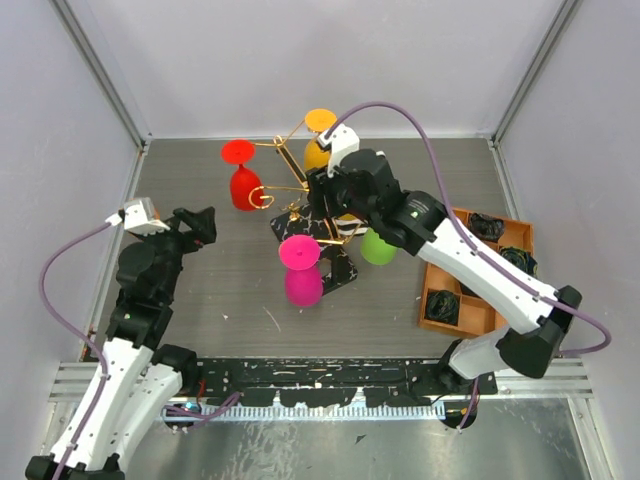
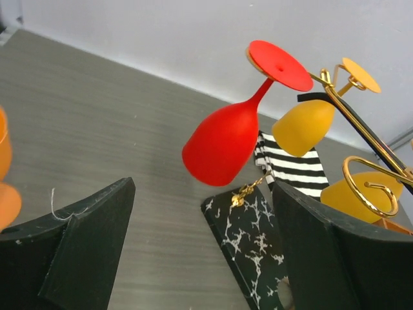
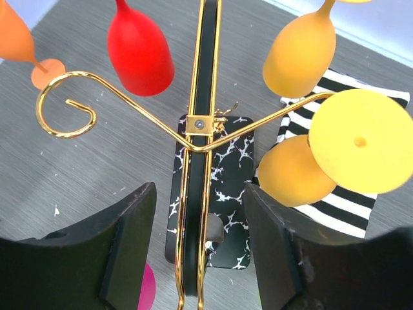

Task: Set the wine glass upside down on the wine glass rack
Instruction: Turn the wine glass upside down at the wine rack, then move the wine glass to the center of the board.

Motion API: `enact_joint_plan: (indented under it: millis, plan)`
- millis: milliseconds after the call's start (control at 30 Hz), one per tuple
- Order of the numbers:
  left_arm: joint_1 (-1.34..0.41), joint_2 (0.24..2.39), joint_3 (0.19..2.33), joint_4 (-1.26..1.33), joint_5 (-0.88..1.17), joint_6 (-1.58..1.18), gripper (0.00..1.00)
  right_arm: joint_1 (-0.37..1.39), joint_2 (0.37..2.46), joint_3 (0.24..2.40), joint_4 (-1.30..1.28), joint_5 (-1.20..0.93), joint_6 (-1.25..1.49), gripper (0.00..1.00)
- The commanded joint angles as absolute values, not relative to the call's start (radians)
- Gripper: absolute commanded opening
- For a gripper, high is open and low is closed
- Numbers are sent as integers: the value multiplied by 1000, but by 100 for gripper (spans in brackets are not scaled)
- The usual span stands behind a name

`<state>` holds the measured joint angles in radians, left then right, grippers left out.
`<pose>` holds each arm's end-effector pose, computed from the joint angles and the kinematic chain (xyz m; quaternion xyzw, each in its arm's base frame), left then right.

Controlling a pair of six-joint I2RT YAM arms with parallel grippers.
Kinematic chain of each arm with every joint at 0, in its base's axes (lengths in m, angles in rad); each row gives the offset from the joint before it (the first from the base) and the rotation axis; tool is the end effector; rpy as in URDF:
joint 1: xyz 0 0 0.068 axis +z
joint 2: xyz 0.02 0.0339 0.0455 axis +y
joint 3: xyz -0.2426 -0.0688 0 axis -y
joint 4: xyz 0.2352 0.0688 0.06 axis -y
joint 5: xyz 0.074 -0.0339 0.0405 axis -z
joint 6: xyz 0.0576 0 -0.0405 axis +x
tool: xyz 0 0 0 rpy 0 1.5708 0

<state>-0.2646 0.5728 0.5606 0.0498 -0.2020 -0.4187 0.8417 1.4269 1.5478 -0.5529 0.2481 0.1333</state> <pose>0.1790 -0.0365 0.3070 -0.1255 0.6825 -0.1742 0.6986 0.2300 0.2362 0.3872 -0.2273 0.8070 0.1585 0.5215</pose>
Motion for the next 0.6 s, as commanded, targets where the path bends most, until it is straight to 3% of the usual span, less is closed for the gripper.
enact_joint_plan:
  millis: [0, 300, 567]
  plan:
    - [-265, 510, 647, -261, -307, -498, 95, 839, 1311, 1527, -503, 264, 128, 64]
    - [-266, 508, 826, -678, -447, -510, 98, 838, 1175, 1397, -503, 282, 148, 67]
    - [-265, 495, 819, -814, -418, -533, 98, 838, 1110, 1310, -498, 252, 177, 68]
